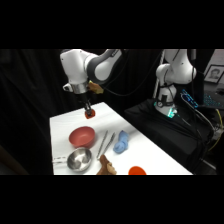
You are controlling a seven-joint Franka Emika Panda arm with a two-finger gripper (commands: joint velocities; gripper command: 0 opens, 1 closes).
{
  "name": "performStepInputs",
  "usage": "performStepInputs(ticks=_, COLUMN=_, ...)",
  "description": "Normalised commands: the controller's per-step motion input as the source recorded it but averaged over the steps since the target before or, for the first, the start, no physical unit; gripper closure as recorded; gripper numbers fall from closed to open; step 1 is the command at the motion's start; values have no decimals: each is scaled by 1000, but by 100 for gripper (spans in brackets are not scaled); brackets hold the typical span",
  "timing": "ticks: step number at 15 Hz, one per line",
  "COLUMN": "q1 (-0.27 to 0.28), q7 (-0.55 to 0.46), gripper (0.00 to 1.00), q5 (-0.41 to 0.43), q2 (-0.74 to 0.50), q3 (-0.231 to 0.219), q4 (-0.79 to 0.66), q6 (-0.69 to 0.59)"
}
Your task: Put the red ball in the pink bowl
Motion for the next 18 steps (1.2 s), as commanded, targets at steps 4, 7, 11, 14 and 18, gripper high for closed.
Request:
performStepInputs(ticks=4, q1=-83, q7=-124, gripper=98, q5=182, q2=292, q3=88, q4=450, q6=-58)
performStepInputs(ticks=7, q1=-89, q7=-103, gripper=98, q5=133, q2=280, q3=81, q4=381, q6=47)
performStepInputs(ticks=11, q1=-114, q7=-128, gripper=98, q5=153, q2=243, q3=103, q4=308, q6=127)
performStepInputs(ticks=14, q1=-105, q7=-107, gripper=98, q5=142, q2=221, q3=100, q4=265, q6=143)
performStepInputs(ticks=18, q1=-87, q7=-87, gripper=98, q5=126, q2=233, q3=93, q4=283, q6=80)
